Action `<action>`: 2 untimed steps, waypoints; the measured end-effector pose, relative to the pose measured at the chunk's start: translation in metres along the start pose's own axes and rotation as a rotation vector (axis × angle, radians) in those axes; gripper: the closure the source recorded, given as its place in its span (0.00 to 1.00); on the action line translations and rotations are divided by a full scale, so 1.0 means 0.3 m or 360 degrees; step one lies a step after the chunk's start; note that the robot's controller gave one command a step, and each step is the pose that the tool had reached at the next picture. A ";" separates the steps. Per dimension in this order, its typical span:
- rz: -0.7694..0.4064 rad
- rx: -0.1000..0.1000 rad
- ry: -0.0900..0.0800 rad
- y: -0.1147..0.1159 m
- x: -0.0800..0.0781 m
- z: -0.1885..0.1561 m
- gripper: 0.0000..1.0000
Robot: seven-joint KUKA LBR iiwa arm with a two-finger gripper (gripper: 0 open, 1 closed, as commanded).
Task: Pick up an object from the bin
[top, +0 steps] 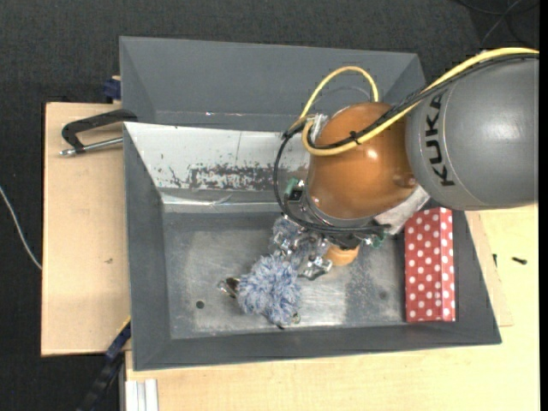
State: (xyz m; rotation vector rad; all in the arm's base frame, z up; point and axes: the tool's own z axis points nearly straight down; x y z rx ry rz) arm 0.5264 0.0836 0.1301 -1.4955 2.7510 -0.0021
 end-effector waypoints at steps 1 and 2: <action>0.0000 -0.0007 0.0006 0.005 0.004 -0.006 1.00; 0.0001 -0.0009 0.0007 0.005 0.002 -0.033 1.00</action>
Offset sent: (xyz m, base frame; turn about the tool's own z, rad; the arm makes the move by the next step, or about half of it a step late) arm -0.0002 0.0001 0.0263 0.0000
